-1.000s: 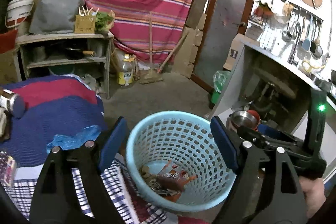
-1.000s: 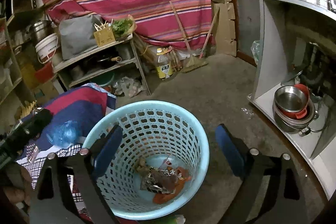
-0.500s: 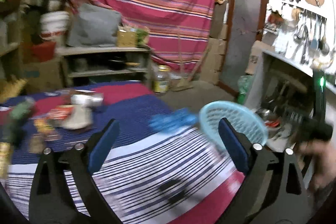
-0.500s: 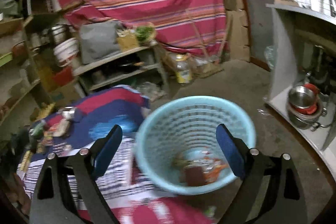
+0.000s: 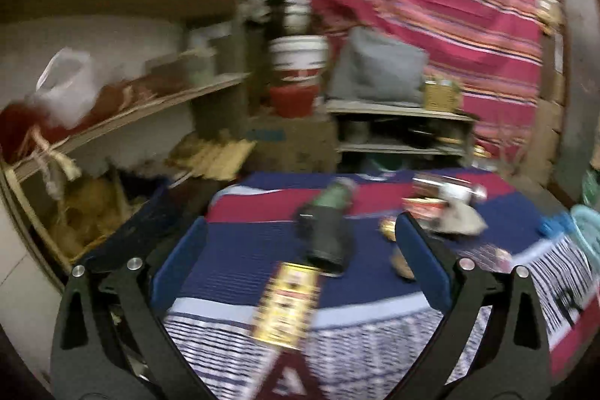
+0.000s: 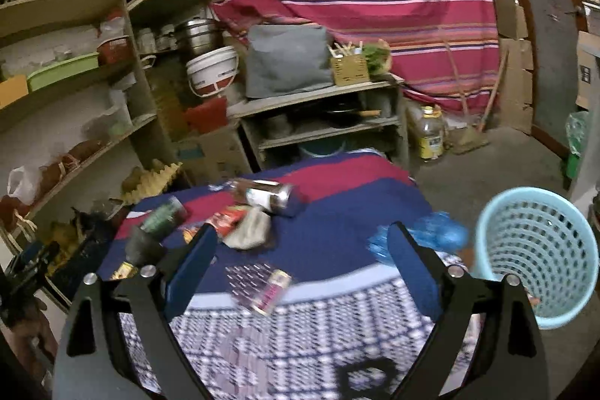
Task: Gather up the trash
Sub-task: 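Move both open tools back over the table, then grasp the black ribbed sleeve with the left tool while the right tool grasps the beige cloth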
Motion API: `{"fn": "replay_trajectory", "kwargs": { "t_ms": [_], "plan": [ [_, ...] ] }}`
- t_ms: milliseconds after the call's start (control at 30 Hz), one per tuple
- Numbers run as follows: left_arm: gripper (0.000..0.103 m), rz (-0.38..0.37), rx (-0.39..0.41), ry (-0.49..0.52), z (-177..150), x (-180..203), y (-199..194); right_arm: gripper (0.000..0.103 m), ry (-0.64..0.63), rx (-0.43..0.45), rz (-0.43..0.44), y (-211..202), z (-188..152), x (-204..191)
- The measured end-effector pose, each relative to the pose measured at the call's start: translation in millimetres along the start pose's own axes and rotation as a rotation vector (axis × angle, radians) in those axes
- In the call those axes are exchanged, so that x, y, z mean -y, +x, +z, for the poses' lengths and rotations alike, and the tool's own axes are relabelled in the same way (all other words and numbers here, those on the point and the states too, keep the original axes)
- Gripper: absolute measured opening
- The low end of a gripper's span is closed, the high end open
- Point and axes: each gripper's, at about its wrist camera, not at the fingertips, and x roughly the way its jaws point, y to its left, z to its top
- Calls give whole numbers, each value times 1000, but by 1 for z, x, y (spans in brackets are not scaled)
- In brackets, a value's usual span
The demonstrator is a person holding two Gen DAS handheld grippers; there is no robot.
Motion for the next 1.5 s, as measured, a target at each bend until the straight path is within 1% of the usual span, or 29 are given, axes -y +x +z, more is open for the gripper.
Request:
{"fn": "replay_trajectory", "kwargs": {
  "t_ms": [33, 67, 133, 200, 267, 300, 400, 467, 533, 567, 633, 700, 733, 800, 867, 933, 967, 1000, 1033, 1067, 1100, 1133, 1200, 1233, 1300, 1400, 1500],
  "plan": [
    [97, 3, -5, -48, 6, -16, 8, 92, -2, 3, 8, 4, 3, -7],
    [97, -13, -12, -87, 13, -28, 17, 93, -9, 4, 15, 11, 7, -15],
    [97, -18, -31, -127, 18, -40, 31, 93, -24, 11, 27, 24, 15, -29],
    [97, -21, -64, -137, 23, -39, 52, 93, -41, -2, 33, 41, 21, -41],
    [97, -27, -106, -116, 23, -27, 74, 93, -54, -13, 34, 56, 24, -48],
    [97, -32, -113, -110, 22, -22, 81, 93, -62, -28, 37, 68, 25, -51],
    [97, -56, -173, -48, 12, -3, 112, 93, -82, -76, 34, 101, 22, -56],
    [97, -71, -212, -21, 4, 9, 130, 93, -97, -120, 28, 124, 15, -56],
    [97, -64, -239, 0, -2, 18, 143, 93, -119, -152, 14, 144, 3, -55],
    [97, -63, -259, 25, -7, 24, 151, 93, -123, -182, 18, 157, -5, -54],
    [97, -60, -288, 51, -15, 31, 160, 93, -127, -233, 23, 178, -17, -54],
    [97, -88, -334, 68, -19, 36, 174, 93, -152, -296, 24, 202, -31, -59],
    [97, -92, -345, 74, -21, 39, 178, 93, -159, -318, 23, 210, -36, -61],
    [97, -78, -365, 88, -25, 43, 185, 93, -175, -339, 11, 221, -42, -65],
    [97, -78, -385, 82, -27, 45, 191, 92, -172, -363, 18, 229, -47, -70],
    [93, -72, -402, 79, -30, 46, 195, 92, -190, -376, 2, 235, -50, -76],
    [88, -76, -410, 80, -32, 46, 197, 90, -200, -380, -7, 237, -51, -78],
    [75, -87, -421, 79, -33, 47, 198, 82, -206, -390, -17, 240, -54, -79],
    [67, -112, -428, 70, -34, 46, 199, 77, -205, -406, -17, 242, -56, -79],
    [65, -129, -428, 55, -35, 46, 198, 67, -199, -418, -13, 244, -57, -77],
    [58, -141, -425, 50, -35, 47, 197, 62, -190, -425, -16, 245, -59, -75],
    [59, -144, -420, 52, -35, 48, 197, 60, -192, -417, -20, 244, -59, -75],
    [58, -156, -411, 58, -36, 50, 194, 51, -186, -402, -16, 241, -56, -72],
    [58, -160, -407, 53, -37, 50, 193, 48, -183, -398, -12, 239, -55, -71],
    [58, -180, -401, 39, -36, 50, 189, 33, -173, -387, -10, 235, -52, -67],
    [58, -196, -380, 35, -29, 51, 181, 25, -157, -378, 29, 226, -45, -63],
    [58, -215, -348, 41, -22, 55, 167, 24, -134, -342, 47, 212, -34, -55]
  ]
}}
